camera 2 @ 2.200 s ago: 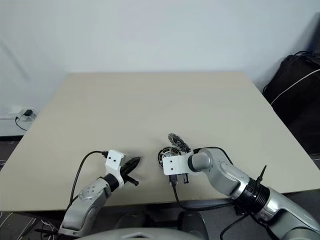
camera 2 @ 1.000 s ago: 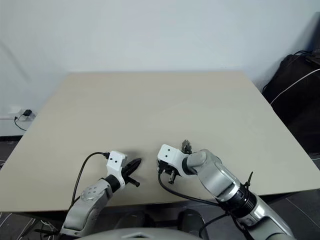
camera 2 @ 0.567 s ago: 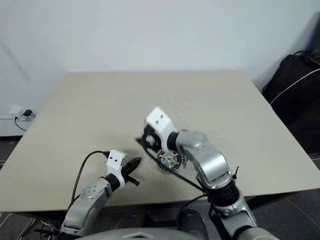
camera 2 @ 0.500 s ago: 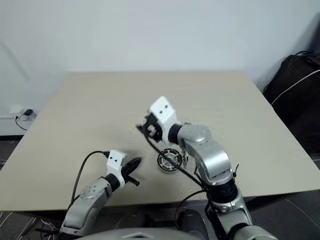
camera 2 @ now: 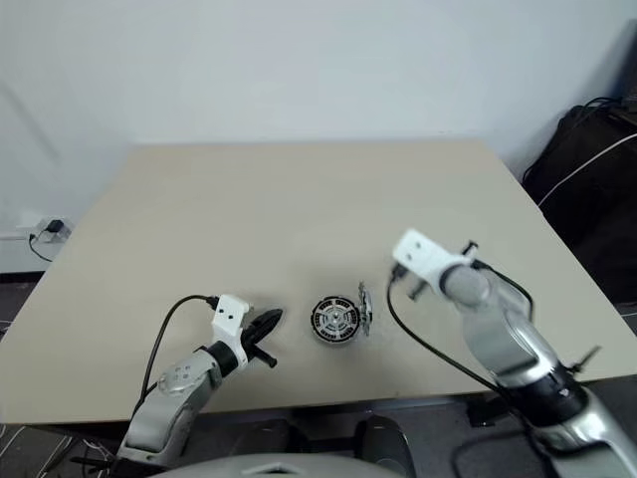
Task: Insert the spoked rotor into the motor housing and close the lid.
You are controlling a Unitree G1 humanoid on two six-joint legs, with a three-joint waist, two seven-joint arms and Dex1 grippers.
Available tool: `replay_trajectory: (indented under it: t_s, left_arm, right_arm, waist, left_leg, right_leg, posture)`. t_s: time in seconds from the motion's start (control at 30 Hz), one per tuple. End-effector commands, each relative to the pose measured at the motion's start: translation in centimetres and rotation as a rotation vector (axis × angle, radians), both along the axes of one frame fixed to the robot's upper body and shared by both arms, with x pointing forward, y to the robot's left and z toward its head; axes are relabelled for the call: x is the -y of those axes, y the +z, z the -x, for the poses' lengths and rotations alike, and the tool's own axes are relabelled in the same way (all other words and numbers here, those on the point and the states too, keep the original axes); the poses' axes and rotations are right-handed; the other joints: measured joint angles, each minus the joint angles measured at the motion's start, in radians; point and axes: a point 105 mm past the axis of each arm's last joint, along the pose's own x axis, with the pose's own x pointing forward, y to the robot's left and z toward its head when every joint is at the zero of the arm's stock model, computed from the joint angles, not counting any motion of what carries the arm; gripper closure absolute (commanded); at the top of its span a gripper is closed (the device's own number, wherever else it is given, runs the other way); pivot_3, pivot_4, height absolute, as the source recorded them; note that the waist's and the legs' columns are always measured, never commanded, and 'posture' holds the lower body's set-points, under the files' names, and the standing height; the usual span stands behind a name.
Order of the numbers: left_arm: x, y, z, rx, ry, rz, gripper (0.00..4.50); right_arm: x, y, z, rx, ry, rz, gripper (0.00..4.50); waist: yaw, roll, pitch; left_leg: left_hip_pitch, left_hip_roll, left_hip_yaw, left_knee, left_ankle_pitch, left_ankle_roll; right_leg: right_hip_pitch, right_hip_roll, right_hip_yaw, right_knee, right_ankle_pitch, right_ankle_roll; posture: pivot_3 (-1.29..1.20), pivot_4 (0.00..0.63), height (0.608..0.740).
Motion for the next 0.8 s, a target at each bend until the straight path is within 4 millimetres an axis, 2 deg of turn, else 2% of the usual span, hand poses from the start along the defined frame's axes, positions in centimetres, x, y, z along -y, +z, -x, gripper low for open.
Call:
replay_trajectory:
  t_s: [0.03,0.2,0.33,0.57,0.8]
  left_arm:
    - [0.8,1.2,-0.2,0.090,-0.066,-0.033,4.50]
    - [1.2,1.5,0.0,0.152,-0.145,-0.075,4.50]
    - [1.3,1.5,0.2,0.150,-0.173,-0.058,4.50]
    - [1.2,1.4,0.2,0.141,-0.178,-0.053,4.50]
    - [1.2,1.3,0.3,0.137,-0.176,-0.051,4.50]
  right_arm:
    - [-2.9,0.4,2.2,-0.092,0.147,-0.127,4.47]
    - [-5.9,1.5,2.3,-0.059,0.178,-0.382,4.47]
    - [-7.5,2.4,2.4,-0.033,0.224,-0.507,4.47]
    - [-9.0,2.6,2.6,-0.040,0.266,-0.585,4.47]
    - [-11.0,1.8,2.8,-0.091,0.303,-0.640,4.47]
  waist:
    - [-0.003,0.000,0.000]
    - [0.001,-0.002,0.001]
    - [0.012,-0.002,0.001]
    - [0.021,-0.002,0.001]
    - [0.022,-0.002,0.001]
  left_leg:
    - [0.000,0.001,0.000,0.000,0.000,0.000]
    - [0.001,0.002,0.000,0.003,-0.003,0.005]
    - [0.001,0.001,0.000,0.003,-0.003,0.006]
    - [0.000,0.000,0.000,0.003,-0.003,0.005]
    - [0.000,0.001,0.000,0.003,-0.002,0.004]
  right_leg:
    - [0.000,0.000,0.000,0.000,0.000,0.000]
    - [0.002,0.001,0.000,0.000,0.002,0.003]
    - [0.002,0.000,0.001,-0.001,0.003,0.005]
    - [0.001,0.000,0.001,-0.002,0.002,0.003]
    - [0.001,0.000,0.000,-0.001,0.002,0.003]
  posture:
    - [0.00,0.000,0.740]
    - [0.00,0.000,0.740]
    - [0.00,0.000,0.740]
    - [0.00,0.000,0.740]
    - [0.00,0.000,0.740]
